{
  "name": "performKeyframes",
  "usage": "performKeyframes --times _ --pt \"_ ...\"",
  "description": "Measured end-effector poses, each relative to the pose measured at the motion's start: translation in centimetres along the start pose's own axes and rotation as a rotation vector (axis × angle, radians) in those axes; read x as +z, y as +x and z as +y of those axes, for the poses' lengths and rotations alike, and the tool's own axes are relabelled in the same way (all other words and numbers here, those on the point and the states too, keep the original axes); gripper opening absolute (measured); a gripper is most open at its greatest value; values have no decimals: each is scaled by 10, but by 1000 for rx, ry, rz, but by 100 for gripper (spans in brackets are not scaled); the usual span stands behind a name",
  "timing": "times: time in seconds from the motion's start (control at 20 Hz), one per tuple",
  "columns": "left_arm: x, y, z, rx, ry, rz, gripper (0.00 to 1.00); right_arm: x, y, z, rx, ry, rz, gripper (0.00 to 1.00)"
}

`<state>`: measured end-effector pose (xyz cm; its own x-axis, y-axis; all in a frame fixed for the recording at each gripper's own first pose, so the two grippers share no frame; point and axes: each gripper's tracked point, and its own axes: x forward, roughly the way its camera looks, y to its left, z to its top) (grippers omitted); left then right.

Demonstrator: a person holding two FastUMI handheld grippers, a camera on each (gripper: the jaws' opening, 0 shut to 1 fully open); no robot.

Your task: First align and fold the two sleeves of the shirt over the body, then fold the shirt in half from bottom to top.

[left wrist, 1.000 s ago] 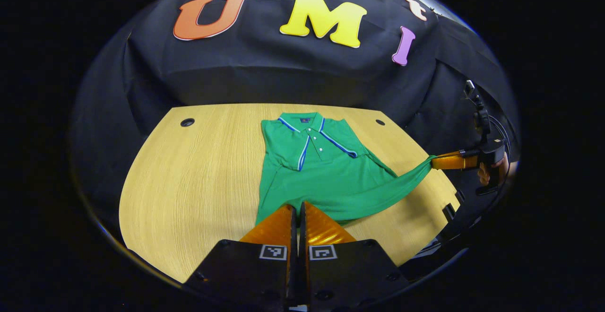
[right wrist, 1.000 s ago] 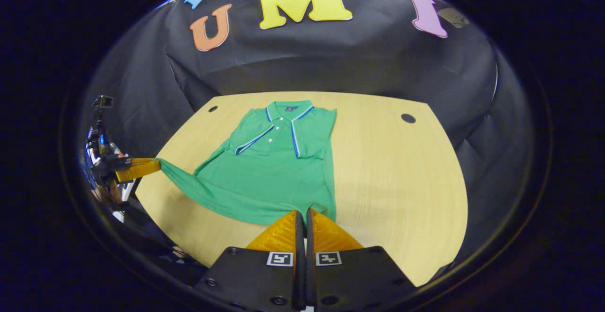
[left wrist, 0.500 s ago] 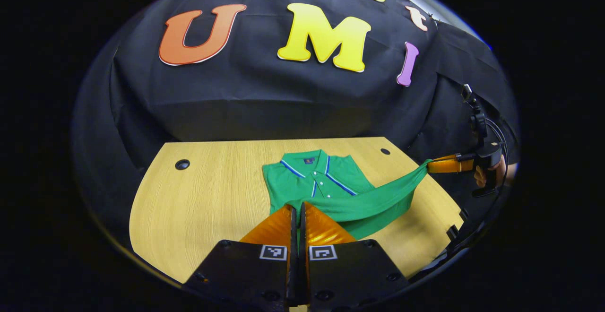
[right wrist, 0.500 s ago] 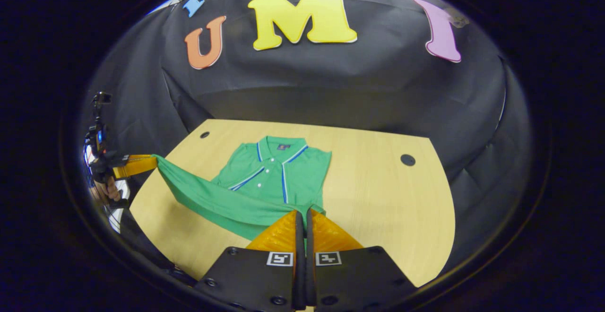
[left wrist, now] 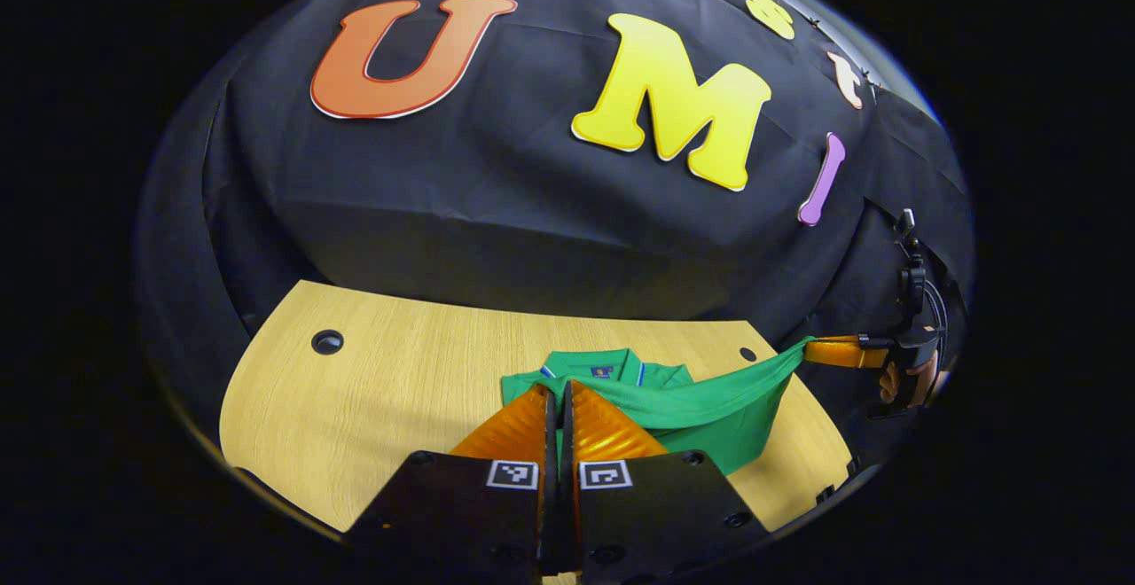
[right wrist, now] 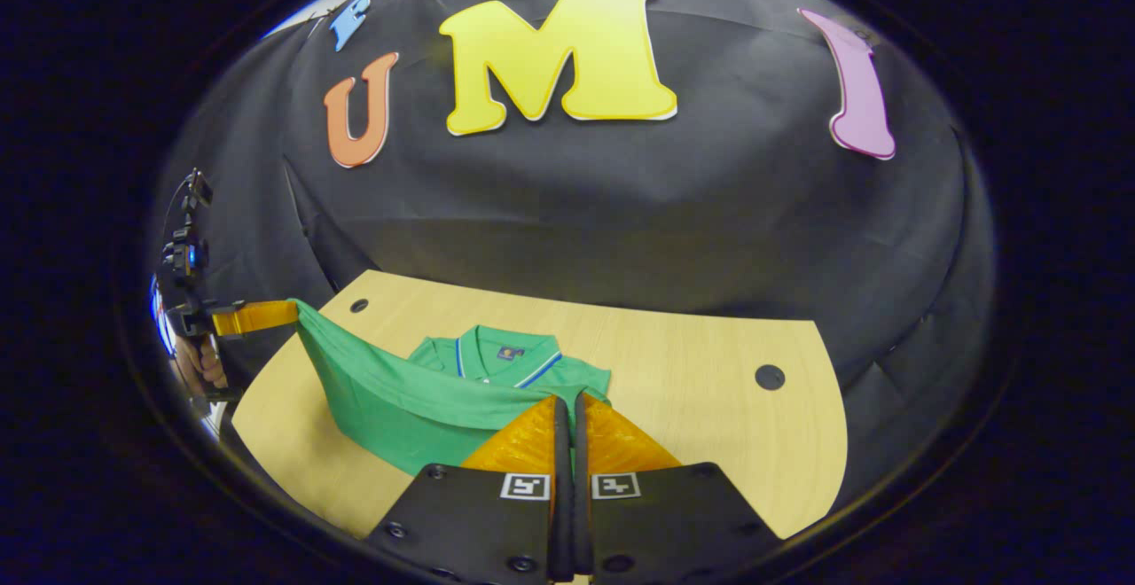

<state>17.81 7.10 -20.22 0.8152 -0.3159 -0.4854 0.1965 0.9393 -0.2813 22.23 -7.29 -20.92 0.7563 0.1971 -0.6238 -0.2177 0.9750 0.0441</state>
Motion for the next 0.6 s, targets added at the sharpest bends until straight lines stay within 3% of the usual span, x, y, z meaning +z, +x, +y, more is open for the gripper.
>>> performKeyframes --times 0.05,0.35,0.6 --pt "1 10 6 4 3 -1 3 2 13 -2 -1 -1 1 0" --pt "-6 80 42 54 11 -5 3 -8 91 -19 1 20 16 3" --pt "-56 139 65 96 -8 68 3 -32 148 -34 -13 56 46 2"
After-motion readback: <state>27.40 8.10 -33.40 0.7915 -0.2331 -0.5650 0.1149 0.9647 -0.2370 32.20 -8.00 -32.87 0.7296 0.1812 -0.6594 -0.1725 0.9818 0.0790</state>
